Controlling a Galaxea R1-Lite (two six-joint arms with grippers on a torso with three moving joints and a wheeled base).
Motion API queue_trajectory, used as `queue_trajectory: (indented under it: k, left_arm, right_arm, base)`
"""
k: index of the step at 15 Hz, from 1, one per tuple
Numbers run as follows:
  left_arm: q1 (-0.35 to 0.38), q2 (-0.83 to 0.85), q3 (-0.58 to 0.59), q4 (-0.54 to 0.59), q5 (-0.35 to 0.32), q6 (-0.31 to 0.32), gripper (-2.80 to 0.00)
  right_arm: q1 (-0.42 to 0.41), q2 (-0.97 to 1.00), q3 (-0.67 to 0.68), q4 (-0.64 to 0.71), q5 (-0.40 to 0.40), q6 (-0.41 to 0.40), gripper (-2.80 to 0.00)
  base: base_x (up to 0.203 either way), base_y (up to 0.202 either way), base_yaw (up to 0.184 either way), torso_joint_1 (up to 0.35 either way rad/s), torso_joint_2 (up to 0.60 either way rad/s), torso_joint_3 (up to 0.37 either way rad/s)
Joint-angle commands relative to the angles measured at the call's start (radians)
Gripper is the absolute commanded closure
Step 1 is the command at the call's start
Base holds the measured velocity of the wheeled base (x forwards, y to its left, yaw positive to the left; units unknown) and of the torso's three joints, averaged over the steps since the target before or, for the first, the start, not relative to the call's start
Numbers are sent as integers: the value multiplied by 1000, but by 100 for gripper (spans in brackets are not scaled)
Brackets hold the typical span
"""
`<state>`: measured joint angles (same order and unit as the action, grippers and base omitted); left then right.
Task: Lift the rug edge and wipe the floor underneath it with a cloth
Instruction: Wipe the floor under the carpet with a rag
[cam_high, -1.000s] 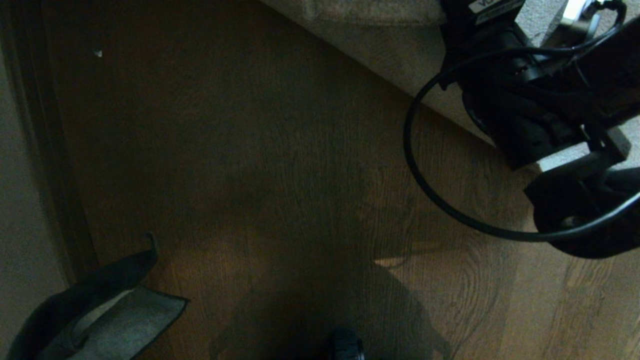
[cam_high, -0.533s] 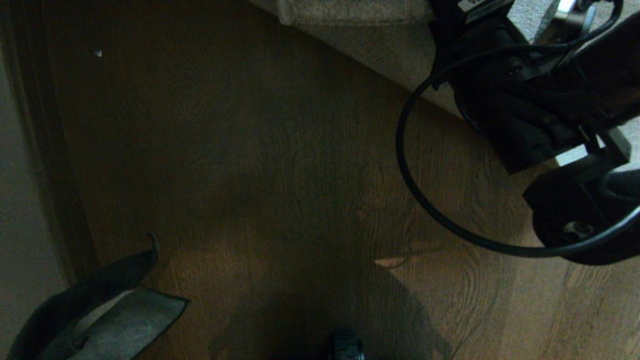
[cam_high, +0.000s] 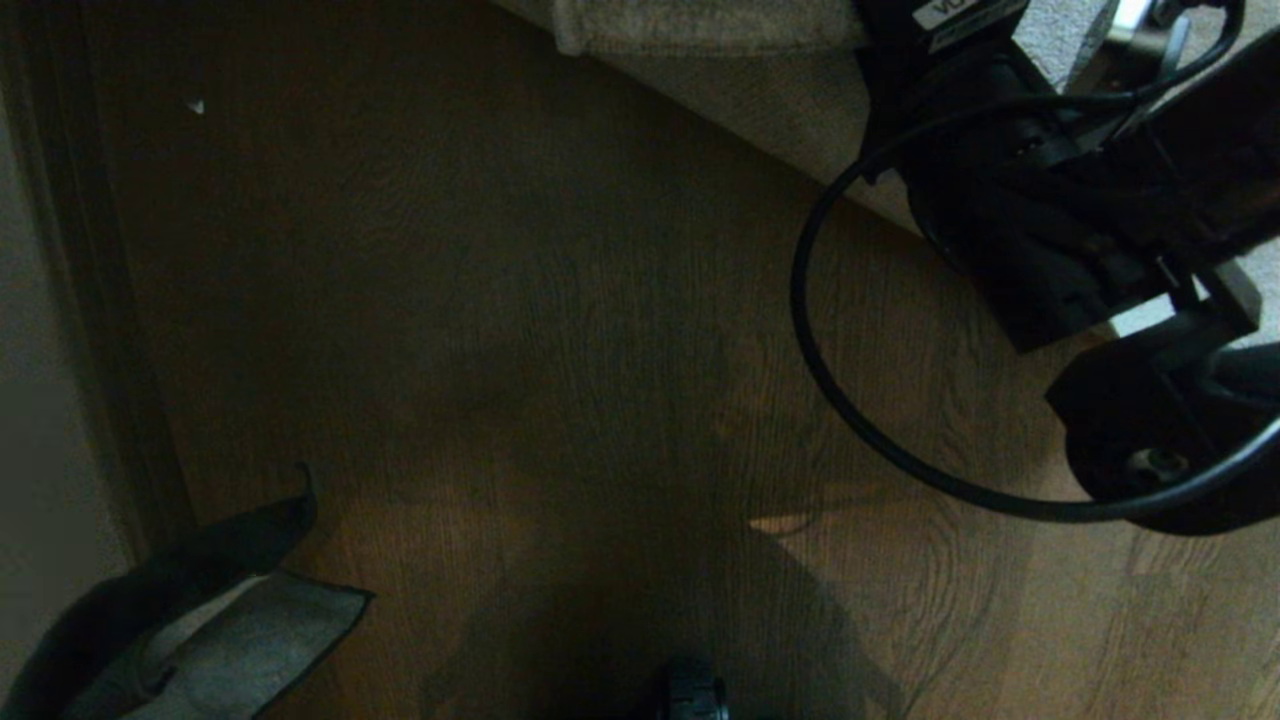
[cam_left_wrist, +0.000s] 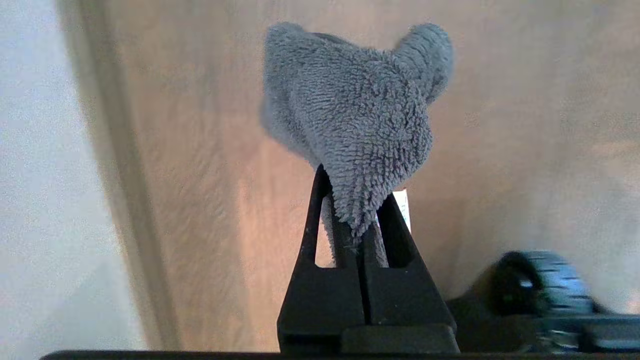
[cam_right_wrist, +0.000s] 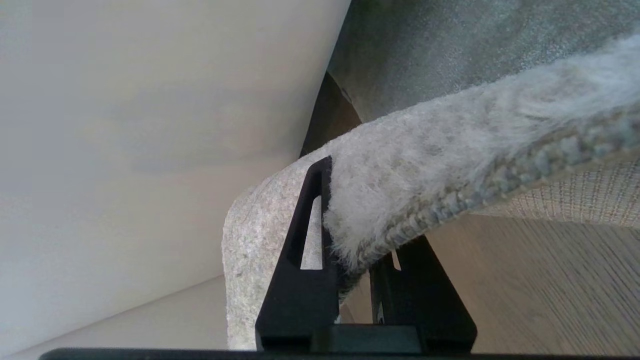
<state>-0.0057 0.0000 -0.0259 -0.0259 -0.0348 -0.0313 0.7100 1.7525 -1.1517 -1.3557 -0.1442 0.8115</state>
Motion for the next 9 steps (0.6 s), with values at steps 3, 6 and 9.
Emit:
queue_trajectory:
  k: [3, 6, 9]
  left_arm:
    - [0, 3, -57, 7, -49, -1, 0]
    - [-1, 88, -93, 2, -65, -1, 0]
    - [-4, 235, -138, -41, -94, -4, 0]
  right_arm:
    - [6, 7, 0, -9, -2, 2, 0]
    - [8, 17, 0, -13, 0, -30, 0]
    - [9, 29, -5, -11, -3, -32, 0]
  base:
    - [0, 0, 0, 0, 0, 0]
    - [0, 0, 0, 0, 0, 0]
    - [0, 0, 0, 0, 0, 0]
